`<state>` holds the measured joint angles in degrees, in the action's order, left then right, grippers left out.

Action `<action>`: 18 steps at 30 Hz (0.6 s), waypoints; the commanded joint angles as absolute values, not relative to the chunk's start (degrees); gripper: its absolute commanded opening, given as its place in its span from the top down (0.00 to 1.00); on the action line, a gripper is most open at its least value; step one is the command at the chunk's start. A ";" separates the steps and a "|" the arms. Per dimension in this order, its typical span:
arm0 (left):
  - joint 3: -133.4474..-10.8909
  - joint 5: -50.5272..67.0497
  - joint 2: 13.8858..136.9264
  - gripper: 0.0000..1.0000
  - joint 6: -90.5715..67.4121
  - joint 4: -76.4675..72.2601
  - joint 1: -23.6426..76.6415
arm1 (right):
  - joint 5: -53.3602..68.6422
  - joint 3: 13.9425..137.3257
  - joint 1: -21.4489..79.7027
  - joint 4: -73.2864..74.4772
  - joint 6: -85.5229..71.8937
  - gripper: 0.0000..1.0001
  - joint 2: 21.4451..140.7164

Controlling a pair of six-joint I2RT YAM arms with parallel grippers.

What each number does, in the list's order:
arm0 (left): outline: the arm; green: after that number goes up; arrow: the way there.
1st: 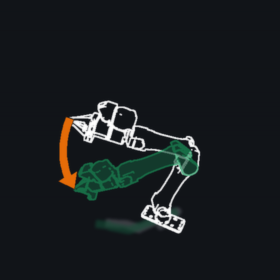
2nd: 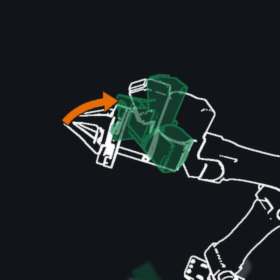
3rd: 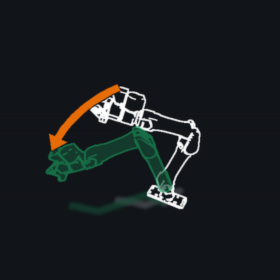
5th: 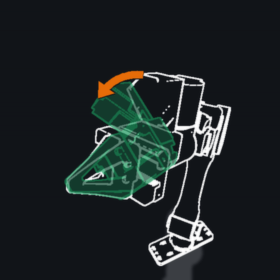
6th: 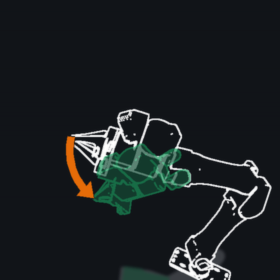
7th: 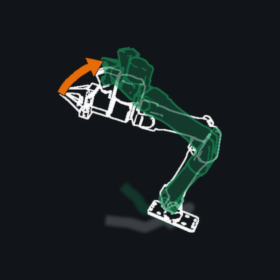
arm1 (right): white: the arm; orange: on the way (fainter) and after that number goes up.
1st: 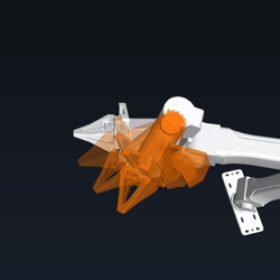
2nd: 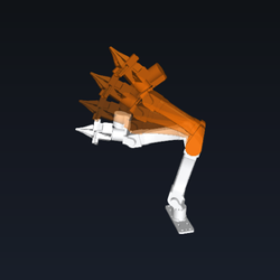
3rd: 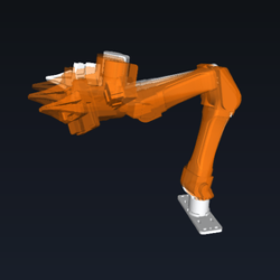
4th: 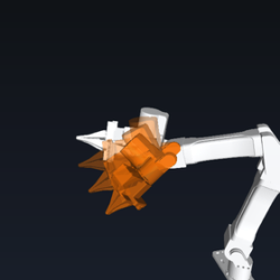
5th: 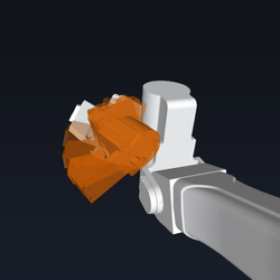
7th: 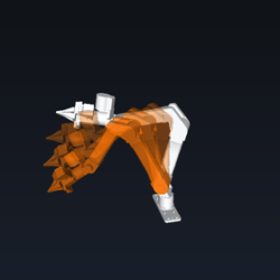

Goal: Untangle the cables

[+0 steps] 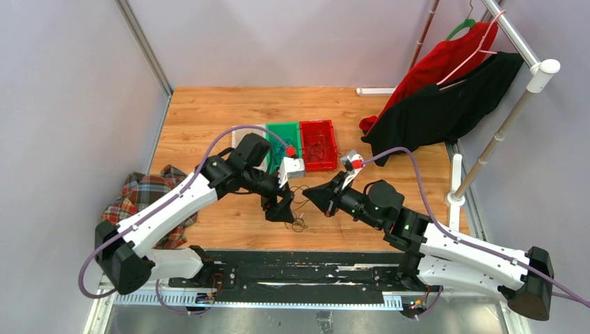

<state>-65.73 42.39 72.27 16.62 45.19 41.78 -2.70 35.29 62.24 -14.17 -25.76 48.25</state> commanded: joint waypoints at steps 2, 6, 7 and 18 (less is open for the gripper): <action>-56.71 35.31 64.77 0.19 9.47 32.87 42.06 | 0.25 35.64 59.77 -21.49 -31.86 0.99 45.61; -49.79 34.05 56.63 0.18 4.47 19.95 42.10 | 1.82 37.31 59.77 -21.68 -32.84 0.99 45.35; -47.88 33.34 54.32 0.18 3.54 14.68 42.22 | 2.20 37.77 59.77 -21.78 -33.04 0.99 45.30; -46.52 33.88 54.08 0.25 8.44 13.63 43.90 | 4.21 40.41 59.77 -22.94 -33.88 0.99 45.18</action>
<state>-46.52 32.23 53.06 5.91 14.79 43.27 2.94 37.63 60.29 -20.78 -33.04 45.95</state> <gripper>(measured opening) 0.754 0.011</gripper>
